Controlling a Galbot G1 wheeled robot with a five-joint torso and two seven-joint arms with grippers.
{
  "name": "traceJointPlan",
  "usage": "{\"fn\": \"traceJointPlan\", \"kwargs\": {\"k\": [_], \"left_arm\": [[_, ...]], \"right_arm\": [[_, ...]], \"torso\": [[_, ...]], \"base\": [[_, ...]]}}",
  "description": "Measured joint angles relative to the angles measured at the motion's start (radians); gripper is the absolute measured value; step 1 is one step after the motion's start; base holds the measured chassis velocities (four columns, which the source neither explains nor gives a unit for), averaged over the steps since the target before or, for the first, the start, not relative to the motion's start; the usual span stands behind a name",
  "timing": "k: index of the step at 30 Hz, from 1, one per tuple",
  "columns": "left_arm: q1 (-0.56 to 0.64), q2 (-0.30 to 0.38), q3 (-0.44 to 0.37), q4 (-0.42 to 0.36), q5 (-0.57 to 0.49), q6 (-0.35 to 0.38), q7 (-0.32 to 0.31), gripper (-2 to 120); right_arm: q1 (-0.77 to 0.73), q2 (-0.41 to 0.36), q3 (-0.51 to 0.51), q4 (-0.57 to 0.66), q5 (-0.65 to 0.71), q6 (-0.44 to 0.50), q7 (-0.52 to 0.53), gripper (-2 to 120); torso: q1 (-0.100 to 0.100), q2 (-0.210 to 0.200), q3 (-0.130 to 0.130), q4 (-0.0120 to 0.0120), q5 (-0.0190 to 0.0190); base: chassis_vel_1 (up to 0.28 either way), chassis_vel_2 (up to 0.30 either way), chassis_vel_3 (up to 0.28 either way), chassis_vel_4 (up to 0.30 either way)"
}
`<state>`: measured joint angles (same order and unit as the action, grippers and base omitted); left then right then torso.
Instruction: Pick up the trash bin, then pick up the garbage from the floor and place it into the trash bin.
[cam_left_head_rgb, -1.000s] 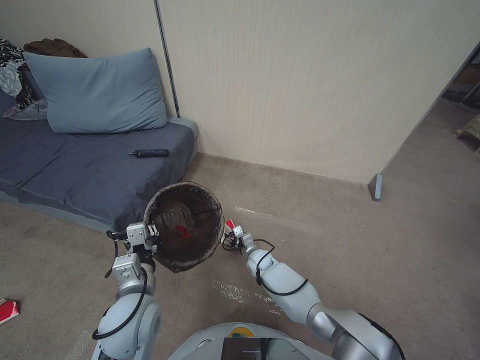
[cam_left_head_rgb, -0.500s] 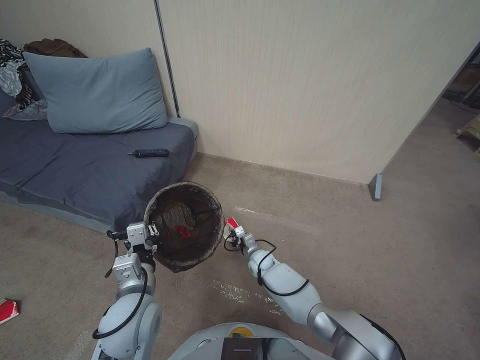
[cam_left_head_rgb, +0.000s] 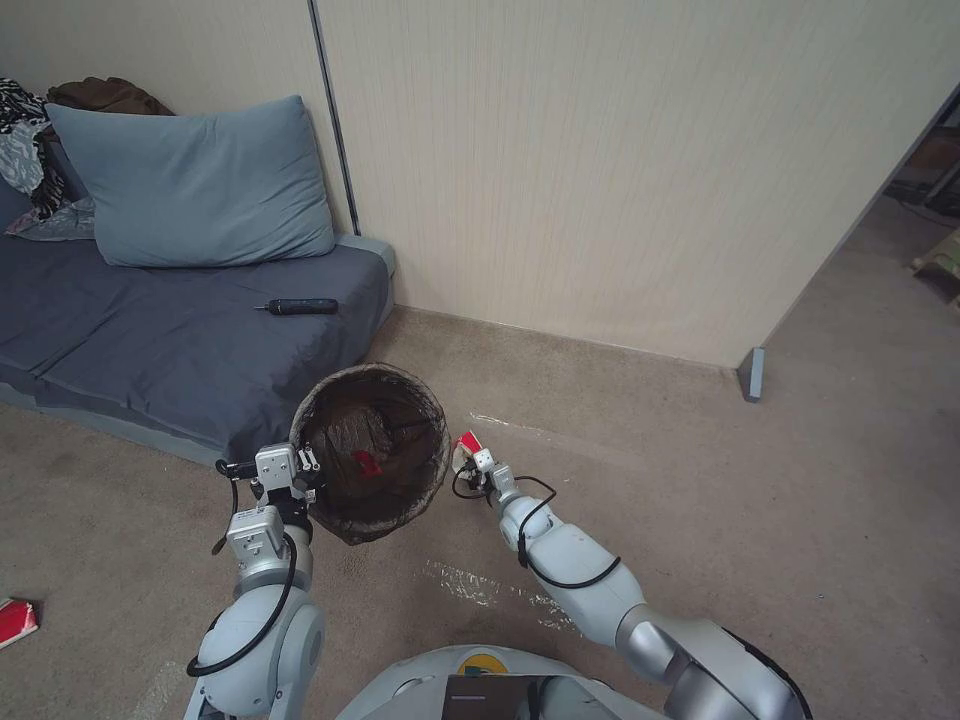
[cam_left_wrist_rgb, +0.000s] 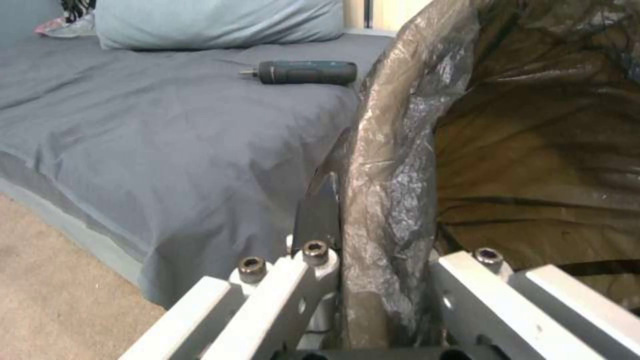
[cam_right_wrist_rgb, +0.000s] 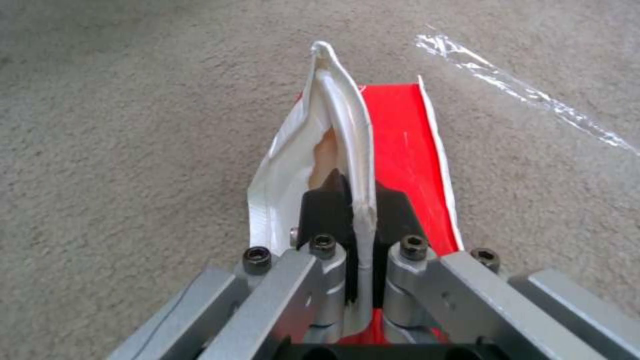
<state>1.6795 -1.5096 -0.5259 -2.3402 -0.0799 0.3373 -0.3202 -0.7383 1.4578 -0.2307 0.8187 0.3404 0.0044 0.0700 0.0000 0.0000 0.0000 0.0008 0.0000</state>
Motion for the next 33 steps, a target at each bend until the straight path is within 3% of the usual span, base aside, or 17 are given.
{"fn": "traceJointPlan", "kwargs": {"k": [17,25,29,31,33], "left_arm": [[-0.004,0.005,0.005,0.002,-0.003,0.000,-0.001,3],[-0.007,0.009,0.001,0.005,-0.009,0.000,-0.002,3],[-0.011,0.012,0.001,0.008,-0.013,0.000,-0.002,3],[-0.014,0.013,0.005,0.013,-0.015,0.002,-0.003,3],[-0.015,0.014,0.009,0.014,-0.018,0.003,-0.004,3]], "right_arm": [[0.000,-0.010,0.028,0.002,-0.013,0.015,0.001,0],[-0.101,-0.055,0.074,0.181,0.004,0.006,0.043,0],[-0.172,-0.093,0.117,0.317,0.004,0.005,0.053,0],[-0.243,-0.125,0.174,0.485,0.004,0.007,0.071,0],[-0.269,-0.135,0.198,0.540,0.001,0.009,0.076,0]], "torso": [[0.000,0.000,0.000,0.0002,0.0000],[0.000,0.000,0.000,0.0003,0.0000],[0.000,0.000,0.000,0.0001,0.0000],[0.000,0.000,0.000,0.0003,0.0001],[0.000,0.000,0.000,0.0002,0.0001]], "base": [[0.000,0.000,0.000,0.000],[0.000,0.000,0.000,0.000],[0.000,0.000,0.000,0.000],[0.000,0.000,0.000,0.000],[0.000,0.000,0.000,0.000]]}}
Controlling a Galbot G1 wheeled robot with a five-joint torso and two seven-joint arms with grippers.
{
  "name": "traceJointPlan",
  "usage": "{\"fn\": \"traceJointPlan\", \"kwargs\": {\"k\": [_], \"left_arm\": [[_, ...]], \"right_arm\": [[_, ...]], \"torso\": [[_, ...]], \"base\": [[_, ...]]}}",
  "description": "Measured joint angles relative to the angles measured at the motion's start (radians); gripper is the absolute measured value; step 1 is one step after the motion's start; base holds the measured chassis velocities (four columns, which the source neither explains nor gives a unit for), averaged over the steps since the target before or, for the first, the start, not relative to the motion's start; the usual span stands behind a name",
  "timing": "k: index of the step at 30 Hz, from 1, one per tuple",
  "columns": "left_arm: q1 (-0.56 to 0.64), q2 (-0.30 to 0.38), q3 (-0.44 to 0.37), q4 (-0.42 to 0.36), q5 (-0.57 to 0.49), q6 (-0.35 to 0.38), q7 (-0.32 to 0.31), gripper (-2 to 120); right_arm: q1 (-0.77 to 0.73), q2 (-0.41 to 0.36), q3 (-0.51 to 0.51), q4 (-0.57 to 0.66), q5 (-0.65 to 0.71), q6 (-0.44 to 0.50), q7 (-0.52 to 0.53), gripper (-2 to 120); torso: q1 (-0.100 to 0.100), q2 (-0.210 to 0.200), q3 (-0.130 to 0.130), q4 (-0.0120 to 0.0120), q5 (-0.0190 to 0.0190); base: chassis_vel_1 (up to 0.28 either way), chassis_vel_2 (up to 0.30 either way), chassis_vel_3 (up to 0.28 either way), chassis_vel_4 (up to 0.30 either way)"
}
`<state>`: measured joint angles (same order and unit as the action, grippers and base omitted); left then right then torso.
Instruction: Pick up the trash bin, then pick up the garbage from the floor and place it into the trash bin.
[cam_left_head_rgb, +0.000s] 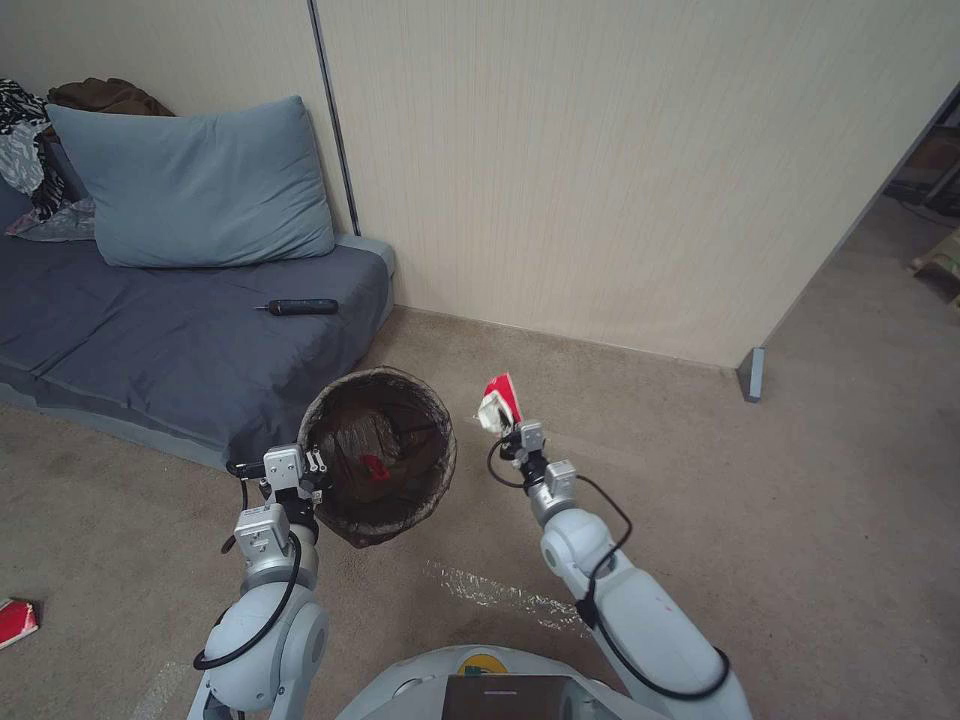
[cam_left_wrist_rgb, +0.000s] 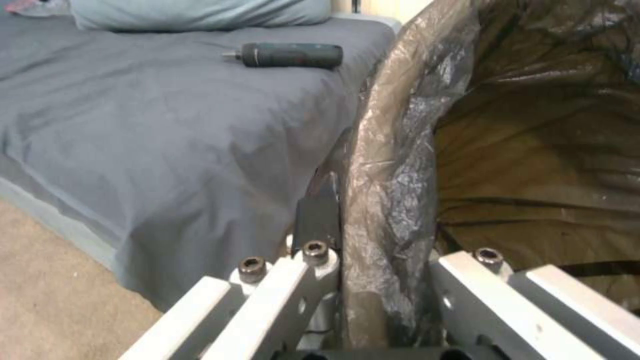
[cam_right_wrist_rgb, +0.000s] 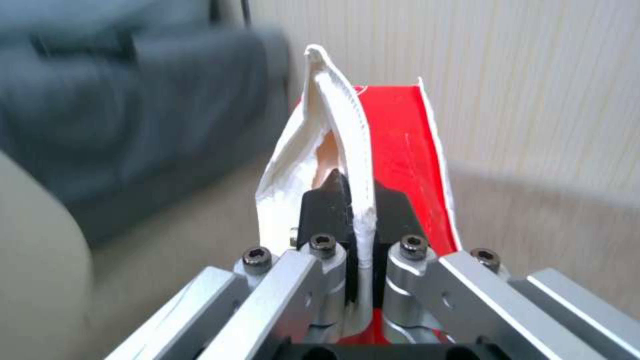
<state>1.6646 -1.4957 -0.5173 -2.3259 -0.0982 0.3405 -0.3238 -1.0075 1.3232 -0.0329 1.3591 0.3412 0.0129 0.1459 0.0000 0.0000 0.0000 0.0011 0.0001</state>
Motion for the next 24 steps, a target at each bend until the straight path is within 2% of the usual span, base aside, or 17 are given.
{"fn": "traceJointPlan", "kwargs": {"k": [2,3,6,7,9,11,17,21,22,24], "left_arm": [[-0.001,0.005,0.007,0.004,-0.012,0.006,-0.002,3],[-0.001,0.005,0.007,0.004,-0.012,0.006,-0.002,3],[0.003,0.013,0.015,0.006,-0.040,0.019,-0.005,3],[0.003,0.013,0.015,0.006,-0.040,0.019,-0.005,3],[0.002,0.024,0.023,0.006,-0.069,0.035,-0.006,3],[0.002,0.024,0.023,0.006,-0.069,0.035,-0.006,3],[0.001,0.041,0.031,0.006,-0.096,0.056,-0.006,3],[0.001,0.042,0.032,0.006,-0.099,0.058,-0.006,3],[0.001,0.046,0.039,0.006,-0.118,0.071,-0.006,3],[0.005,0.048,0.043,0.005,-0.122,0.074,-0.006,3]], "right_arm": [[-0.072,-0.023,0.066,0.151,-0.024,0.020,0.006,0],[-0.072,-0.023,0.066,0.151,-0.024,0.020,0.006,0],[-0.173,-0.066,0.143,0.392,-0.041,0.046,-0.007,0],[-0.173,-0.066,0.143,0.392,-0.041,0.046,-0.007,0],[-0.229,-0.104,0.174,0.532,-0.051,0.088,-0.047,0],[-0.229,-0.104,0.174,0.532,-0.051,0.088,-0.047,0],[-0.257,-0.147,0.176,0.651,-0.059,0.104,-0.079,0],[-0.258,-0.150,0.175,0.657,-0.059,0.104,-0.081,0],[-0.265,-0.173,0.155,0.728,-0.059,0.103,-0.094,0],[-0.265,-0.188,0.127,0.757,-0.059,0.094,-0.095,0]], "torso": [[0.000,0.000,0.000,-0.0001,0.0001],[0.000,0.000,0.000,-0.0001,0.0001],[0.000,0.000,0.000,-0.0001,0.0000],[0.000,0.000,0.000,-0.0001,0.0000],[0.000,0.000,0.000,-0.0001,0.0000],[0.000,0.000,0.000,-0.0001,0.0000],[0.000,0.000,0.000,-0.0001,-0.0002],[0.000,0.000,0.000,-0.0001,-0.0002],[0.000,0.000,0.000,0.0000,-0.0001],[0.000,0.000,0.000,-0.0002,-0.0001]], "base": [[0.000,0.000,0.000,0.000],[0.000,0.000,0.000,0.000],[0.000,0.000,0.000,0.000],[0.000,0.000,0.000,0.000],[0.000,0.000,0.000,0.000],[0.000,0.000,0.000,0.000],[0.000,0.000,0.000,0.000],[0.000,0.000,0.000,0.000],[0.000,0.000,0.000,0.000],[0.000,0.000,0.000,0.000]]}}
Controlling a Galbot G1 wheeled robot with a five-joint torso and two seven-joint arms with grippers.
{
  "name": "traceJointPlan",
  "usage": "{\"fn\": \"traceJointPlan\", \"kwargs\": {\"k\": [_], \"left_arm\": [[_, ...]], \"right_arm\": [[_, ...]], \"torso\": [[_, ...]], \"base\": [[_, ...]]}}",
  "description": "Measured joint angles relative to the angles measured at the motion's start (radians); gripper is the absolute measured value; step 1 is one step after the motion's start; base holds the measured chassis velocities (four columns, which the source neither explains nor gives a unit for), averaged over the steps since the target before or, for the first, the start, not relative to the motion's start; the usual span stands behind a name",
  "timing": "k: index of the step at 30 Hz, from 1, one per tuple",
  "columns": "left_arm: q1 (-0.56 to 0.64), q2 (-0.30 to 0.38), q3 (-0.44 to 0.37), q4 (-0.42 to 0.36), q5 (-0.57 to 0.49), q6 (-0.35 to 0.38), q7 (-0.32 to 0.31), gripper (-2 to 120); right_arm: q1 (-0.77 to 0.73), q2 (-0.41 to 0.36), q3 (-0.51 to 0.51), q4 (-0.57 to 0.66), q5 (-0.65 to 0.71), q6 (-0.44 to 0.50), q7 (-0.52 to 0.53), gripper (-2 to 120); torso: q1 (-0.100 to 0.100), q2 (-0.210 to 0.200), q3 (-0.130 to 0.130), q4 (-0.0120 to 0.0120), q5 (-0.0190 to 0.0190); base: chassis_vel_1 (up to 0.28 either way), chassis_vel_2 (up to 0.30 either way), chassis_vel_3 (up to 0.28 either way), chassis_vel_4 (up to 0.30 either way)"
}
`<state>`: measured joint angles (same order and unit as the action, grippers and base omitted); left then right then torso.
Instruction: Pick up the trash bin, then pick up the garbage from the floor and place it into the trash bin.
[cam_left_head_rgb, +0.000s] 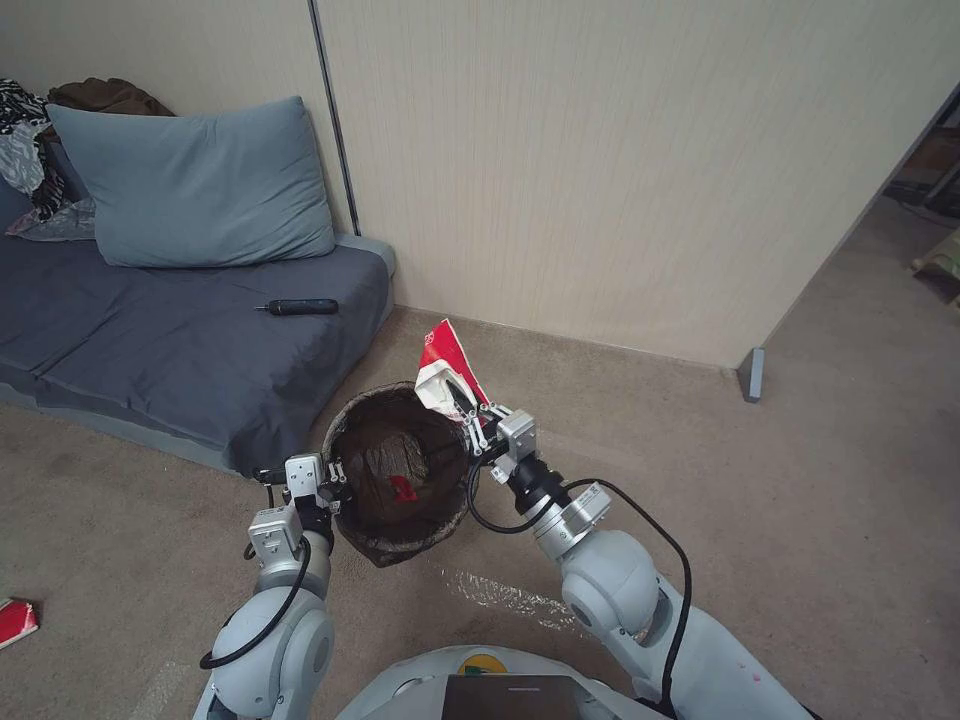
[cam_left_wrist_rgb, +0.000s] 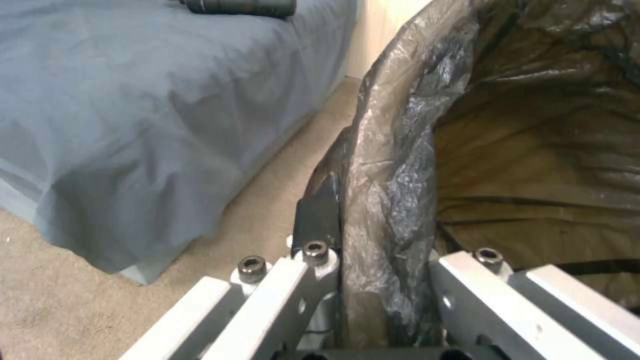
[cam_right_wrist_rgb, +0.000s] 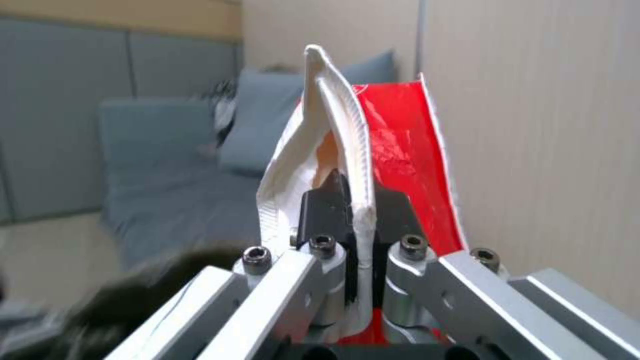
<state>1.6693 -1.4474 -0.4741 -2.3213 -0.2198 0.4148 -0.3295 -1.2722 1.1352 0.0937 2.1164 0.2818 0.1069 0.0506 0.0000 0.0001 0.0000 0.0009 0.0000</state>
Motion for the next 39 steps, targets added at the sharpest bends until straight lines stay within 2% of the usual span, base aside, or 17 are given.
{"fn": "traceJointPlan", "kwargs": {"k": [2,9,12,17,27,39], "left_arm": [[0.005,0.001,0.009,-0.005,-0.004,0.007,0.001,3],[0.008,0.001,0.011,-0.007,-0.004,0.009,0.002,3],[0.019,-0.002,0.011,-0.012,-0.004,0.009,0.003,3],[0.021,-0.008,0.017,-0.015,-0.003,0.012,0.004,3],[0.017,-0.022,0.040,-0.015,0.017,0.014,0.005,3],[0.016,-0.025,0.050,-0.010,0.024,0.013,0.004,3]], "right_arm": [[0.012,-0.017,-0.057,0.035,-0.003,-0.020,-0.002,0],[0.029,-0.023,-0.124,0.035,-0.010,-0.039,-0.001,0],[0.040,-0.023,-0.209,-0.021,-0.030,-0.046,0.005,0],[0.061,-0.022,-0.273,-0.091,-0.038,-0.061,0.024,0],[0.082,-0.006,-0.324,-0.214,-0.029,-0.078,0.057,0],[0.090,0.026,-0.342,-0.244,-0.034,-0.088,0.062,0]], "torso": [[0.000,0.000,0.000,0.0002,0.0000],[0.000,0.000,0.000,0.0003,0.0000],[0.000,0.000,0.000,0.0003,0.0000],[0.000,0.000,0.000,0.0002,0.0000],[0.000,0.000,0.000,0.0002,0.0000],[0.000,0.000,0.000,0.0002,0.0000]], "base": [[0.000,0.000,0.000,0.000],[0.000,0.000,0.000,0.000],[0.000,0.000,0.000,0.000],[0.000,0.000,0.000,0.000],[0.000,0.000,0.000,0.000],[0.000,0.000,0.000,0.000]]}}
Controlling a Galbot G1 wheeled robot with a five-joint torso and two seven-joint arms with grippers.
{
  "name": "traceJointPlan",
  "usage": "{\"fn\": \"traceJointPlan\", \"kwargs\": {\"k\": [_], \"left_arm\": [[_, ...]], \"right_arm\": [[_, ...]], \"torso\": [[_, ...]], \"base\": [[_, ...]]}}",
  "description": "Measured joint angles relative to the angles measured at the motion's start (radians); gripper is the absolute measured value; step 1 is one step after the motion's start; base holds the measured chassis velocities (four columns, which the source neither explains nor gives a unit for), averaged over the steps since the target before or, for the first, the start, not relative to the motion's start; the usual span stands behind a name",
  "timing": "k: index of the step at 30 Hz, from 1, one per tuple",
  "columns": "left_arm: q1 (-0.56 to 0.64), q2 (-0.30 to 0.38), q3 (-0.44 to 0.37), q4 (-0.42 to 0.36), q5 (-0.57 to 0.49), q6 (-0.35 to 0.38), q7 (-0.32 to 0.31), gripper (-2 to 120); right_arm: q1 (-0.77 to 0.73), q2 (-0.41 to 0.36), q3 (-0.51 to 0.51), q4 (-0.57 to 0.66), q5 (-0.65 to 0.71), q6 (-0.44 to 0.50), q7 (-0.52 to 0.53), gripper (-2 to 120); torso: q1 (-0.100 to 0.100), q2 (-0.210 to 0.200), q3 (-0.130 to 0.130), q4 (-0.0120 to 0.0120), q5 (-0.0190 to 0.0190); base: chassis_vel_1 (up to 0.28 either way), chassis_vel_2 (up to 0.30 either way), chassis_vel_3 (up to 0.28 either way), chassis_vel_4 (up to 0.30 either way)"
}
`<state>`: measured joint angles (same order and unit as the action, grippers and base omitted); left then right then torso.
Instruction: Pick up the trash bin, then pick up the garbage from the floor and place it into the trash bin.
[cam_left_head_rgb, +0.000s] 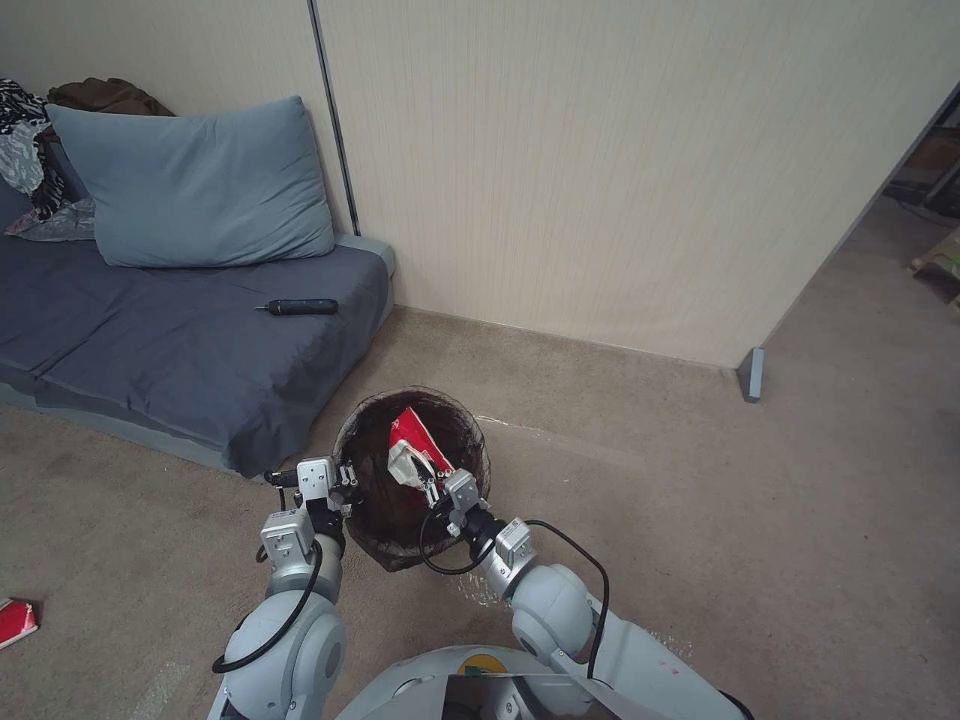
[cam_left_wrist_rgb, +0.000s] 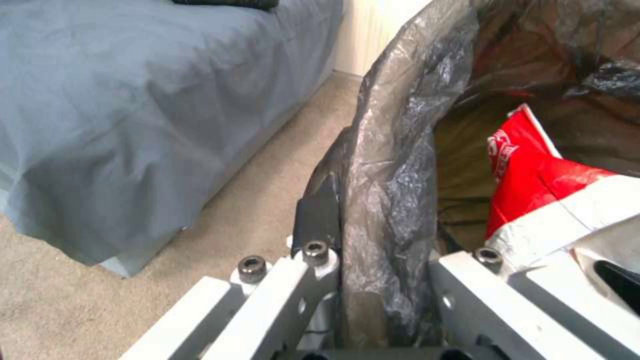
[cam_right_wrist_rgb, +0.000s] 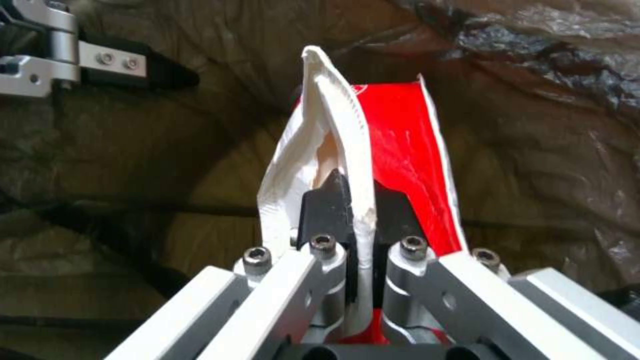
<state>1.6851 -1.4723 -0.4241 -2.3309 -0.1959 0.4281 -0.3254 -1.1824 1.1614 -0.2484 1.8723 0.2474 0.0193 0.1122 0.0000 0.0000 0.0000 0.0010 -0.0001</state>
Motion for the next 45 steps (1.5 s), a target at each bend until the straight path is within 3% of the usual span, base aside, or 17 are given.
{"fn": "traceJointPlan", "kwargs": {"k": [3,10,13,15,18,19,21,30,38,41,45], "left_arm": [[-0.001,-0.001,0.001,0.001,0.002,0.000,0.000,3],[-0.002,-0.004,0.004,0.002,0.005,-0.001,0.000,3],[-0.003,-0.004,0.005,0.003,0.005,-0.001,-0.001,3],[-0.003,-0.004,0.005,0.004,0.005,-0.001,-0.001,3],[-0.005,-0.005,0.005,0.005,0.005,-0.001,-0.001,3],[-0.005,-0.005,0.004,0.006,0.005,-0.001,-0.001,3],[-0.006,-0.005,0.005,0.006,0.005,-0.001,-0.001,3],[-0.009,-0.008,0.004,0.014,0.006,-0.002,-0.001,3],[-0.009,-0.001,0.000,0.018,0.007,-0.006,0.000,3],[-0.008,0.004,-0.006,0.023,0.005,-0.021,0.002,3],[-0.007,0.006,-0.007,0.027,0.005,-0.027,0.002,3]], "right_arm": [[0.000,0.004,-0.002,0.000,-0.003,-0.001,0.000,0],[-0.002,0.014,-0.004,0.000,-0.008,-0.003,0.000,22],[-0.002,0.016,-0.004,-0.001,-0.010,-0.003,0.000,39],[-0.002,0.016,-0.004,-0.001,-0.011,-0.003,0.000,41],[-0.005,0.015,-0.004,-0.001,-0.011,-0.003,0.000,52],[-0.007,0.015,-0.003,-0.001,-0.012,-0.003,0.000,61],[-0.007,0.015,-0.003,-0.001,-0.012,-0.003,0.000,64],[-0.022,0.023,0.008,0.031,-0.034,0.004,0.005,98],[-0.067,0.045,0.081,0.158,-0.091,0.016,0.041,100],[-0.129,0.057,0.176,0.262,-0.133,0.017,0.072,100],[-0.164,0.066,0.218,0.292,-0.145,0.022,0.084,100]], "torso": [[0.000,0.000,0.000,0.0000,0.0000],[0.000,0.000,0.000,0.0000,0.0000],[0.000,0.000,0.000,0.0000,0.0000],[0.000,0.000,0.000,0.0000,0.0000],[0.000,0.000,0.000,0.0000,0.0000],[0.000,0.000,0.000,0.0000,0.0001],[0.000,0.000,0.000,0.0000,0.0001],[0.000,0.000,0.000,0.0000,0.0001],[0.000,0.000,0.000,0.0000,0.0001],[0.000,0.000,0.000,-0.0001,0.0001],[0.000,0.000,0.000,-0.0001,0.0001]], "base": [[0.000,0.000,0.000,0.000],[0.000,0.000,0.000,0.000],[0.000,0.000,0.000,0.000],[0.000,0.000,0.000,0.000],[0.000,0.000,0.000,0.000],[0.000,0.000,0.000,0.000],[0.000,0.000,0.000,0.000],[0.000,0.000,0.000,0.000],[0.000,0.000,0.000,0.000],[0.000,0.000,0.000,0.000],[0.000,0.000,0.000,0.000]]}}
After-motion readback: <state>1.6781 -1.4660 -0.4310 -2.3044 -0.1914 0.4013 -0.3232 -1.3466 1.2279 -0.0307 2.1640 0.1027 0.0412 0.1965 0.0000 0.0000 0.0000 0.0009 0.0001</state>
